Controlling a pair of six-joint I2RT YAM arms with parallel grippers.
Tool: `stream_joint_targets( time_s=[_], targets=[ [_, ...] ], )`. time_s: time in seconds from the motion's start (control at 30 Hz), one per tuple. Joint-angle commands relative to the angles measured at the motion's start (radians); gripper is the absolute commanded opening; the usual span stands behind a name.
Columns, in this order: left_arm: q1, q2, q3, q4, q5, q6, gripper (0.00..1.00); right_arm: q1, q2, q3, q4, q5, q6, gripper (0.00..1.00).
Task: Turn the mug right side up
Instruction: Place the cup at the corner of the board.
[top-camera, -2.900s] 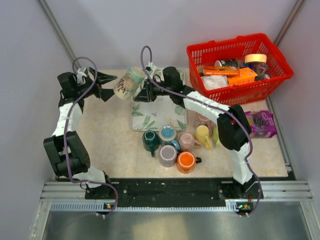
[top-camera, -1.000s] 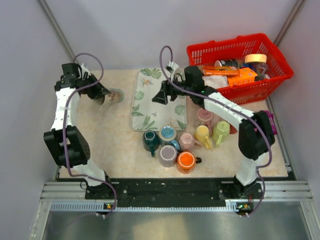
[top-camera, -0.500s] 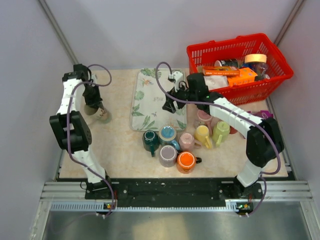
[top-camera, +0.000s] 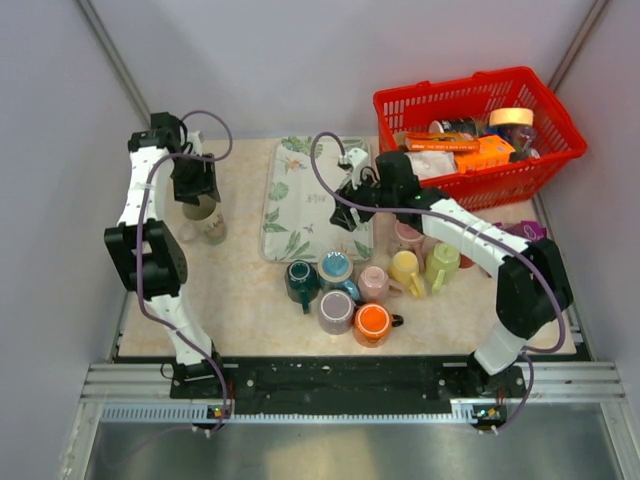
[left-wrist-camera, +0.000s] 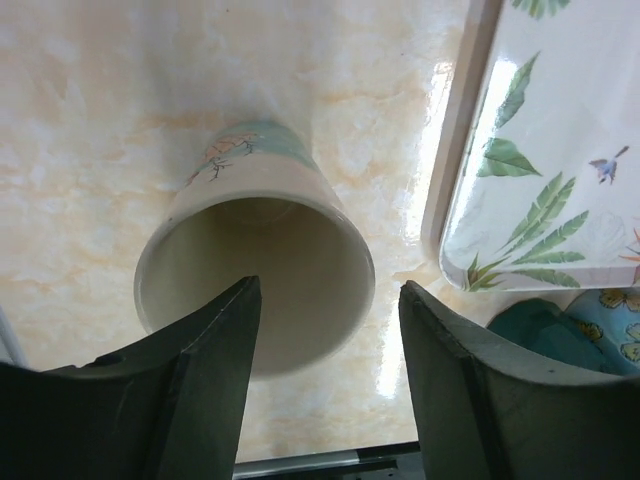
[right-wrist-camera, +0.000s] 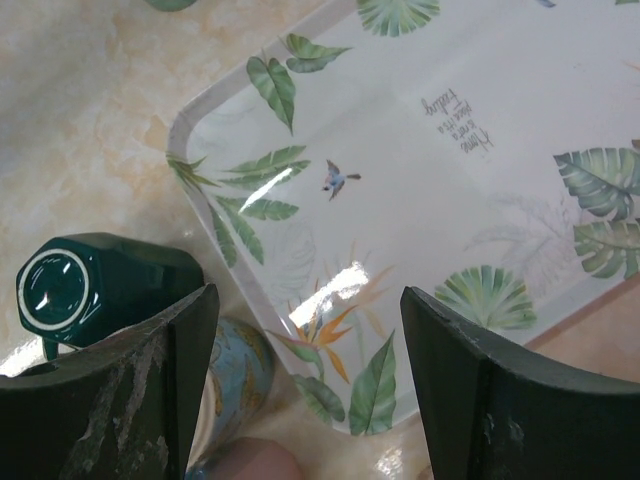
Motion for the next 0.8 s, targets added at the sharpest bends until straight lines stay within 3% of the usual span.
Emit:
stream_joint_targets(
  time_s=[0.0, 0.13, 0.3, 0.5, 0.77],
  targets=[
    [0.004, -0.055, 0.112, -0.083, 0.045, 0.095, 0.64, 0.003, -0.083, -0.012, 0.002, 0.01, -0.033, 0.73],
    [0.025, -0.114, 0.12, -0.101, -0.066, 0.166, 0.68, 0.003, -0.109, -0.032, 0.0, 0.015, -0.039, 0.73],
    [0.082, -0.157, 0.086, -0.163, -0.067, 0.307, 0.72, 0.003, -0.139, -0.054, -0.007, 0.019, -0.052, 0.73],
    [0.102, -0.189, -0.085, -0.172, -0.085, 0.448, 0.72, 0.003, -0.143, -0.06, -0.01, 0.024, -0.058, 0.74],
    [0.1, -0.197, -0.29, -0.026, -0.062, 0.509, 0.59, 0.001, -0.14, -0.071, -0.006, 0.03, -0.062, 0.75]
  ],
)
